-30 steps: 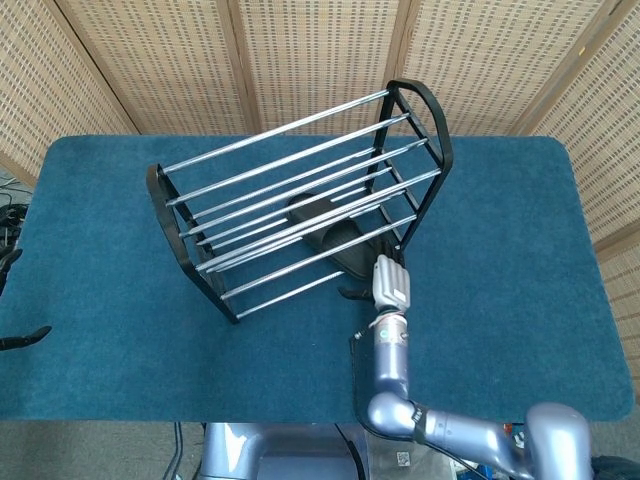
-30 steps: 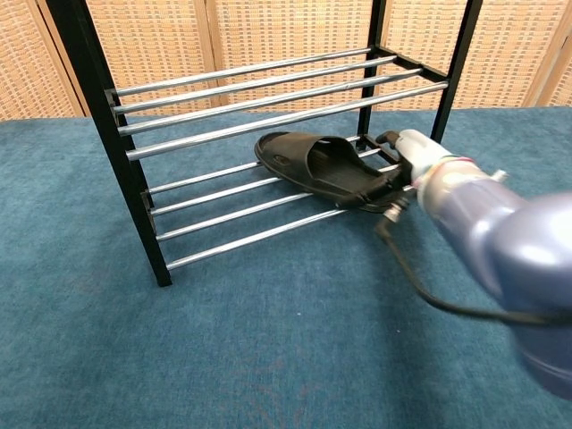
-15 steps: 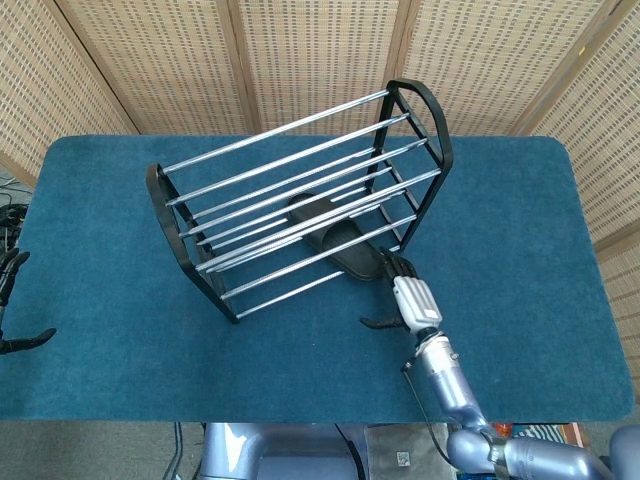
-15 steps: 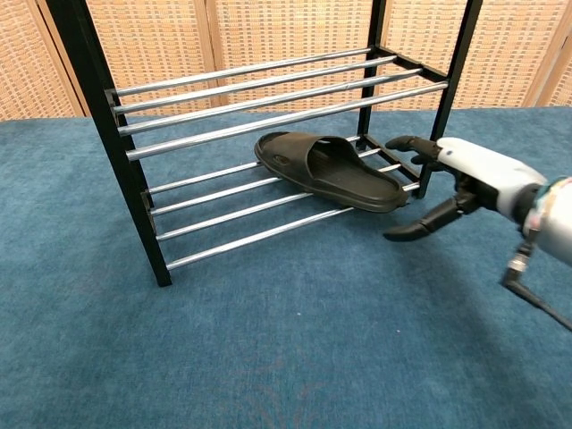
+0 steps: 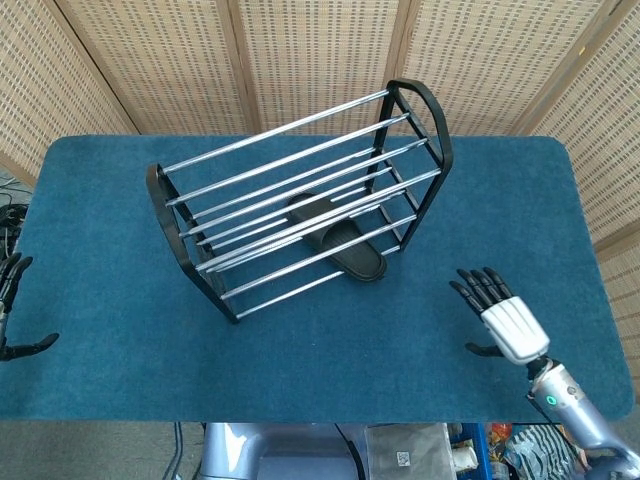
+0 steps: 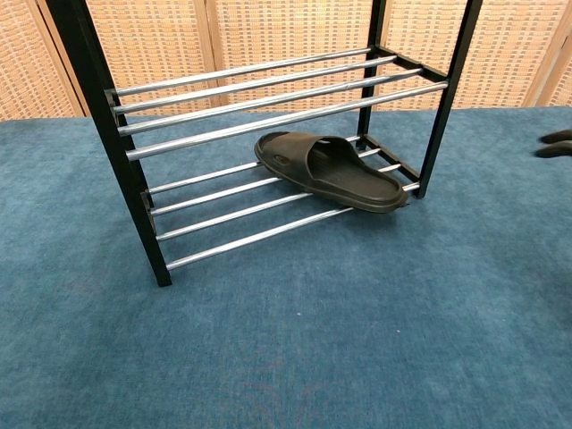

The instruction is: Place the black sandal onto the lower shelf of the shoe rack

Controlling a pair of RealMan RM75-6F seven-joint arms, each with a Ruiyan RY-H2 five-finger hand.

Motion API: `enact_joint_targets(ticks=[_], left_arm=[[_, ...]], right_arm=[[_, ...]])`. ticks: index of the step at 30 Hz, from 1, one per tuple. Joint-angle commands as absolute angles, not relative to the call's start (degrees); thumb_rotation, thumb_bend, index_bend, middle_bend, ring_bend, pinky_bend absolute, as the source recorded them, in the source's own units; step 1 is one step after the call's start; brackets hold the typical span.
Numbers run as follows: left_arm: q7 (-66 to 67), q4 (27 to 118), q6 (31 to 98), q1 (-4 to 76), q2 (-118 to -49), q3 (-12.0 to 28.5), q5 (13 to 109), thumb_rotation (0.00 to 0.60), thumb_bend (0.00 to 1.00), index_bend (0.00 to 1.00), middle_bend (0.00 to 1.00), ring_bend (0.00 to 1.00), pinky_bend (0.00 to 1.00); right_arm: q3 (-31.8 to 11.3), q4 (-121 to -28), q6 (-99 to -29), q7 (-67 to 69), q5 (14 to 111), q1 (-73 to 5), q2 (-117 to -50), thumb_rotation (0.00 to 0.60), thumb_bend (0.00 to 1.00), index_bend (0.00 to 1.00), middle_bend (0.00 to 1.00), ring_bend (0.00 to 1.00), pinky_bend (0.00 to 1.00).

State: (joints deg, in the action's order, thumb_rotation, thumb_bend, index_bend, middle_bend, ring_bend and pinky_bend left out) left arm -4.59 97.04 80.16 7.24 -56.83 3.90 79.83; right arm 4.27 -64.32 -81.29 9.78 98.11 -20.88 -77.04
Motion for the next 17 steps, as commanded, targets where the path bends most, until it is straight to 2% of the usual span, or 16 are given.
enact_joint_targets(ticks=[1, 7, 17], left_arm=[[-4.5, 96.48, 81.86, 6.12, -57.66, 3.21, 81.08, 0.6, 0.12, 0.0, 0.0, 0.0, 0.0], [-5.06, 94.96, 83.68, 4.64, -58.66, 2.26, 82.3, 0.6, 0.12, 0.0, 0.0, 0.0, 0.0], [-4.46, 93.77, 84.76, 3.91, -59.84, 1.65, 83.57, 0.6, 0.12, 0.0, 0.0, 0.0, 0.0]], right_arm=[[4.82, -72.97, -85.78, 1.04, 93.56, -12.61, -72.0, 0.6, 0.0, 0.0, 0.0, 0.0, 0.0], [3.61, -79.75, -92.32, -1.53, 92.77, -8.21, -69.91, 0.6, 0.0, 0.0, 0.0, 0.0, 0.0], [1.84, -87.94, -95.51, -2.38, 93.2, -6.55, -67.42, 0.6, 0.0, 0.0, 0.0, 0.0, 0.0]])
